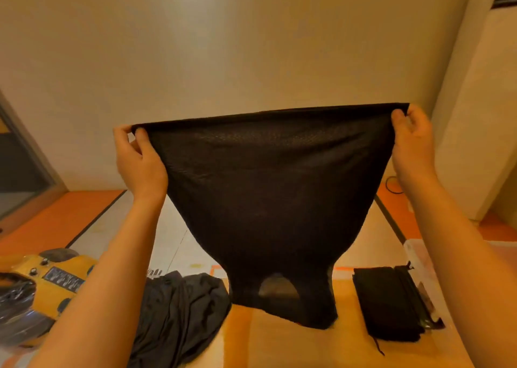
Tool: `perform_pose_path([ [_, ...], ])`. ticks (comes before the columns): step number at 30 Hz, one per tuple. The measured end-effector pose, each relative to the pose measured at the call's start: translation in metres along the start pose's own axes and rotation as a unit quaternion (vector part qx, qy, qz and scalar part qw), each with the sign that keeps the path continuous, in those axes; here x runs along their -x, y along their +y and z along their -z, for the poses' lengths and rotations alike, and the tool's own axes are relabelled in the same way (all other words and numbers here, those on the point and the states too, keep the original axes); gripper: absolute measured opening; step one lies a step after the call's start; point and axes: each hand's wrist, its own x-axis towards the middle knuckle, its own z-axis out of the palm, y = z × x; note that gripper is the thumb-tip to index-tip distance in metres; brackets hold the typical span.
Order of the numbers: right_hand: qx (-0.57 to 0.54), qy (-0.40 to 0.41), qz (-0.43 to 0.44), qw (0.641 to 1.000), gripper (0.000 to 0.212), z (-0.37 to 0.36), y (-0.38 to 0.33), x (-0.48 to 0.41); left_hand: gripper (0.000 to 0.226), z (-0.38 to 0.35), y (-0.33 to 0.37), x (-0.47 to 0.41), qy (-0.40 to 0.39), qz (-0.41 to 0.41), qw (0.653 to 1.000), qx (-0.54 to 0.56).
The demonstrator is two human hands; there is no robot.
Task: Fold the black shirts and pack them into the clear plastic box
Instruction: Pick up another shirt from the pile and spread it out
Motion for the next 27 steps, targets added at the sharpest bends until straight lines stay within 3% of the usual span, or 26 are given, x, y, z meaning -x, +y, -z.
perform_pose_path([
  [5, -0.006, 0.013, 0.018, 1.000, 0.019, 0.010, -0.023, 0.004, 0.020, 0.016, 0.024, -0.005, -0.021, -0.030, 0.998, 0.052],
  [14, 0.060, -0.078, -0.090, 0.991, 0.026, 0.064, 0.041, 0.091, 0.014, 0.066, -0.021, 0.091, -0.144, -0.007, 0.989, -0.041],
  [20, 0.138, -0.086, -0.151, 0.975, 0.029, 0.099, 0.073, 0.171, 0.012, 0.105, -0.041, 0.185, -0.154, 0.079, 0.981, -0.085],
  [27, 0.111, -0.106, -0.224, 0.962, 0.020, 0.127, 0.079, 0.243, 0.012, 0.151, -0.046, 0.257, -0.140, 0.143, 0.974, -0.107],
])
